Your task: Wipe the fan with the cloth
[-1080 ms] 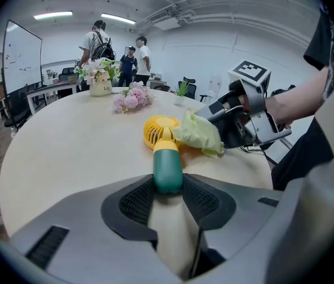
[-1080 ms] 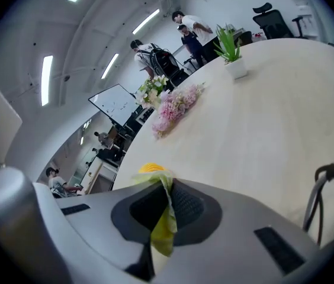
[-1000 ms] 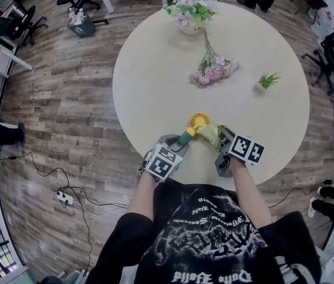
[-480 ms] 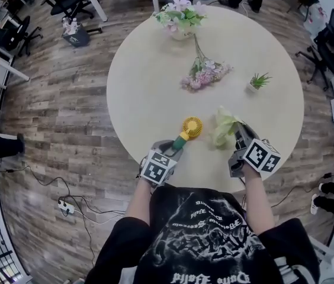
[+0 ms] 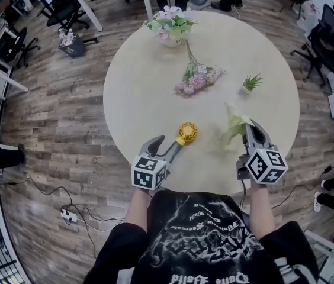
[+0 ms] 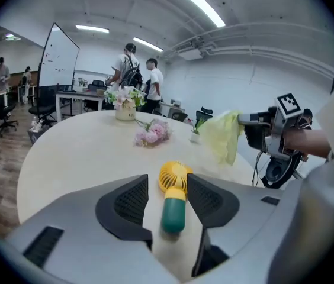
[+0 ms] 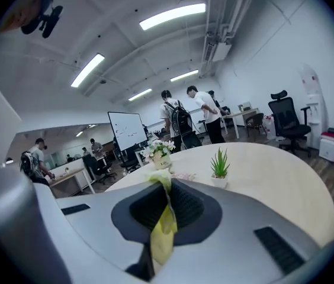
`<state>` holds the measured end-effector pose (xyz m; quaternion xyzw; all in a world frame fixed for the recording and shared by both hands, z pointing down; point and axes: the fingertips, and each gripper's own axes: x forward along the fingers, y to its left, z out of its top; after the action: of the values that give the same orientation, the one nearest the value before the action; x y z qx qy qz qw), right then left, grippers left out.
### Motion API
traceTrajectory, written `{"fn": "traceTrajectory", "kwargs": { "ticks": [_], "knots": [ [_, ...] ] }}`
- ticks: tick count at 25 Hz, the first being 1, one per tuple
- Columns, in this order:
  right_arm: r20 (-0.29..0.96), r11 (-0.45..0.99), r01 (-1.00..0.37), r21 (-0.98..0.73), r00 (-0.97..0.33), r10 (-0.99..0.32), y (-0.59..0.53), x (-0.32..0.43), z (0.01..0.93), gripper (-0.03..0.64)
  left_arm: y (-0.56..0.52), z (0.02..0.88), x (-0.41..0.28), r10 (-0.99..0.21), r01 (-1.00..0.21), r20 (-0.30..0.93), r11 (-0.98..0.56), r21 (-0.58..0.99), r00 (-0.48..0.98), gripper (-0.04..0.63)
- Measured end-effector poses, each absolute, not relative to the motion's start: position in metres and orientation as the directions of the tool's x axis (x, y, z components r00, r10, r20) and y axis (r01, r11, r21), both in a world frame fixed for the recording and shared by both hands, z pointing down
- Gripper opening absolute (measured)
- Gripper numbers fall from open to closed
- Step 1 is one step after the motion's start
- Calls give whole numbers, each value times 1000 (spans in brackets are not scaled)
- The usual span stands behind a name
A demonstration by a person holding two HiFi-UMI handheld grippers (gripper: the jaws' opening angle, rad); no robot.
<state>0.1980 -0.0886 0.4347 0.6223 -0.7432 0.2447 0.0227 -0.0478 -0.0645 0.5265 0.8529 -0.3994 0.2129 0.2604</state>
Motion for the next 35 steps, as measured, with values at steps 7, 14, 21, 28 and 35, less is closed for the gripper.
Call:
{"fn": "traceTrajectory", "kwargs": {
  "ticks": [7, 14, 21, 28, 35],
  "knots": [
    [310, 103, -974, -199, -163, -937, -66, 201, 419, 21, -75, 467, -46, -699, -817, 428, -527, 232, 573, 161],
    [299, 99, -986, -136, -136, -945, -51, 203, 415, 21, -73, 431, -52, -776, -847, 346, -509, 151, 528, 37],
    [301, 105, -989, -100, -131, -945, -46, 199, 416, 21, -71, 422, -49, -771, -835, 326, -529, 150, 547, 20],
    [310, 132, -988, -75, -149, -939, -43, 188, 419, 20, -67, 423, -51, -777, -841, 327, -524, 139, 538, 20],
    [329, 151, -987, -52, -160, -931, -42, 183, 425, 20, -67, 425, -53, -780, -846, 335, -516, 135, 529, 20]
  ]
}}
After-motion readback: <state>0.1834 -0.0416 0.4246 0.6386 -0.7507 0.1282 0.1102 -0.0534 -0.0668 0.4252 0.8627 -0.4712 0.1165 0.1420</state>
